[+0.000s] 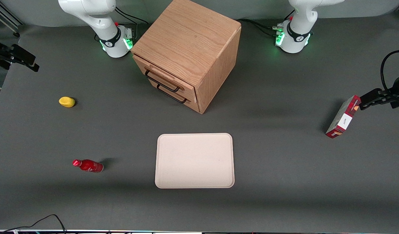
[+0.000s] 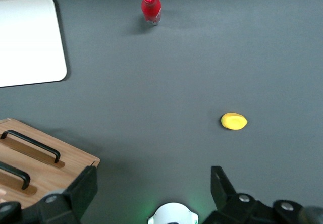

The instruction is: Close top drawer

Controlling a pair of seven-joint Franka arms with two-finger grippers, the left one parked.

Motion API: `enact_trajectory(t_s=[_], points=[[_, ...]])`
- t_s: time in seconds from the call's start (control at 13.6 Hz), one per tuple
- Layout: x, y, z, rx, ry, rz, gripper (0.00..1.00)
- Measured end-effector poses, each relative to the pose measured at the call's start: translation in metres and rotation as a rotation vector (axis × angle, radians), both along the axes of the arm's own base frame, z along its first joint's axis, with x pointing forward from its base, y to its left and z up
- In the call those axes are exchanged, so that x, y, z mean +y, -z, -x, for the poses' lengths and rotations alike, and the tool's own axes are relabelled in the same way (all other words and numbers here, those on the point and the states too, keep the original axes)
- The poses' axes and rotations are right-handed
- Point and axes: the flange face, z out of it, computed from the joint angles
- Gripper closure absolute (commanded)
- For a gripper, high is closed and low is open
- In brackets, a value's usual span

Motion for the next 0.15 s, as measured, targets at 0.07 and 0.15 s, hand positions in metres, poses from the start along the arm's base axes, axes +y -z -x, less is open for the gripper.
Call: enact_trajectory(t_s=[0.07,0.15], points=[[0.0008,0.0000,0.0016,-0.008,0.000,0.000,0.00],[0.0017,-0.0030,0.0019,-0.020,0.001,0.001,0.00]])
